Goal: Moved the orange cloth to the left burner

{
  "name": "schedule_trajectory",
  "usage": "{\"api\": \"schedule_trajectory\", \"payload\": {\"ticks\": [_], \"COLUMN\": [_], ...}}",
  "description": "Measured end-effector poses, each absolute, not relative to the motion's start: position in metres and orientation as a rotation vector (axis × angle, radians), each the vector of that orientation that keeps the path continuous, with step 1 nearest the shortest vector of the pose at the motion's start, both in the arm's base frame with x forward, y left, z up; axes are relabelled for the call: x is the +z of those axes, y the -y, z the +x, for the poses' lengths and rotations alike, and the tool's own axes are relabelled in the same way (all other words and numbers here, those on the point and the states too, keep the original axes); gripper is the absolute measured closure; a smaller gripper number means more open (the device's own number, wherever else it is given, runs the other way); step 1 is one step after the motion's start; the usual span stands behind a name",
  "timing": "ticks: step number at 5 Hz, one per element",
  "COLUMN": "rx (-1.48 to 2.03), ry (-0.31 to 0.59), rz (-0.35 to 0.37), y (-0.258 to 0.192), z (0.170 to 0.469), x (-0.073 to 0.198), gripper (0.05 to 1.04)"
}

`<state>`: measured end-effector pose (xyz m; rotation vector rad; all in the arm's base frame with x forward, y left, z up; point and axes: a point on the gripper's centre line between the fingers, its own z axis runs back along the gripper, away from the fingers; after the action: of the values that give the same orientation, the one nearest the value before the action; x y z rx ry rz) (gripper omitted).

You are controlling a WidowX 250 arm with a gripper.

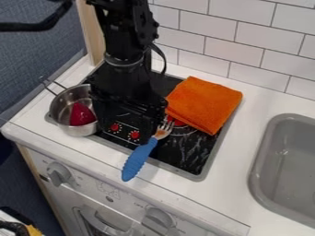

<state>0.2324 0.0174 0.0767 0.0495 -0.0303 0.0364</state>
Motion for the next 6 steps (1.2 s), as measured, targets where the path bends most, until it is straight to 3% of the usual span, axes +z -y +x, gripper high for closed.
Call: {"api": "schedule_trajectory", "payload": {"ticks": [1,4,6], "rx": [0.042,0.007,0.043], "ry": [0.009,0.07,0.104], "rz": [0.046,0.047,0.014], "y": [-0.017,0.014,0.02], "z": [0.232,0.341,0.388], "x": [0.07,0.04,0.032], "gripper": [0.083,0.083,0.083]}}
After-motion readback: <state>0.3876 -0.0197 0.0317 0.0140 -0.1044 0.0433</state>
